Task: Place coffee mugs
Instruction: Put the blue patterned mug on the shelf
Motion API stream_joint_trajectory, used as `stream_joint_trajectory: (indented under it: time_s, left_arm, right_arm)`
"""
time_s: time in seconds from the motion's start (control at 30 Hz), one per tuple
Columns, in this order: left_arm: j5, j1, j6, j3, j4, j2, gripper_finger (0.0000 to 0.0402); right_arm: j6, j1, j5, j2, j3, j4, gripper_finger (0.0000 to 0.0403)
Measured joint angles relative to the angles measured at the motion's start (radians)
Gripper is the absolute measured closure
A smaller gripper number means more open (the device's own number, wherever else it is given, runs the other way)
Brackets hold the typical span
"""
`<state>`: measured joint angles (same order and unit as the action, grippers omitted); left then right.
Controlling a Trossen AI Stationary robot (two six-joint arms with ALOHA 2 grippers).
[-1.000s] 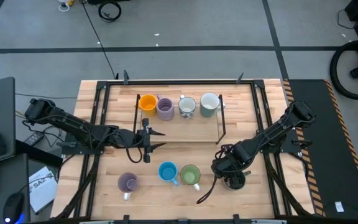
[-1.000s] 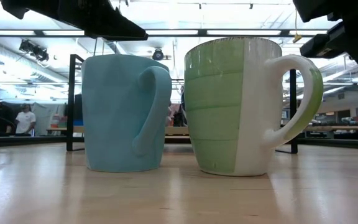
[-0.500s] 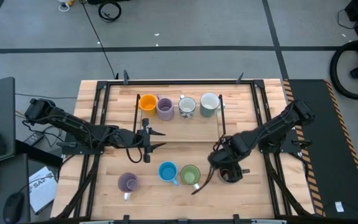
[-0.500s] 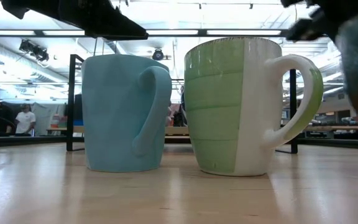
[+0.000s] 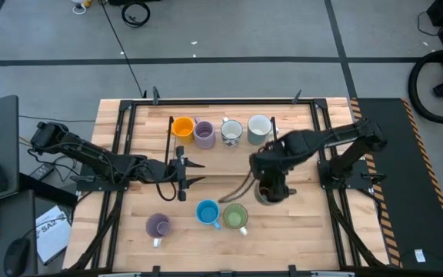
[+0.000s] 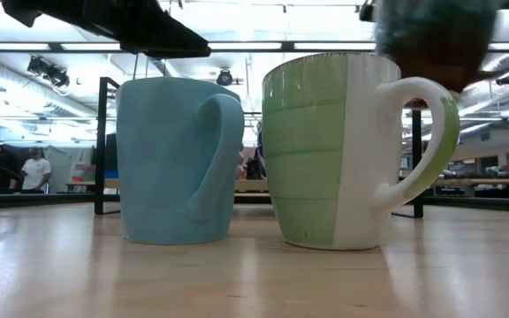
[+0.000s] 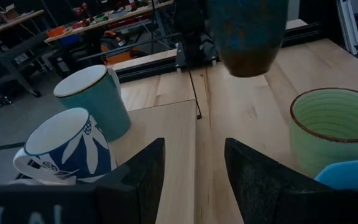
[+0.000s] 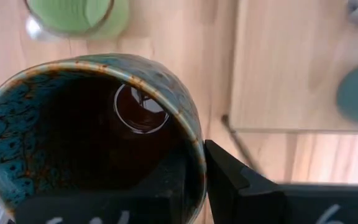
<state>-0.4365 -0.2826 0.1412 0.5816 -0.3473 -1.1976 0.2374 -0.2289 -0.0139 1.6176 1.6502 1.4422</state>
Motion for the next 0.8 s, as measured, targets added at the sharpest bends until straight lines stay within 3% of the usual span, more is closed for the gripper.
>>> stream_joint_trajectory:
  time_s: [0.2, 0.8]
  left_arm:
    - [0.000, 0.000, -0.026, 0.000, -0.001, 0.000, 0.0228]
    - [0.000, 0.000, -0.051, 0.000, -0.029, 0.000, 0.0228]
  right_arm:
    - [-0.121, 0.098, 0.080, 0.000, 0.036, -0.021, 0.0360]
    - [-0.529, 0.282, 0.069, 0.129, 0.037, -0.212, 0.0360]
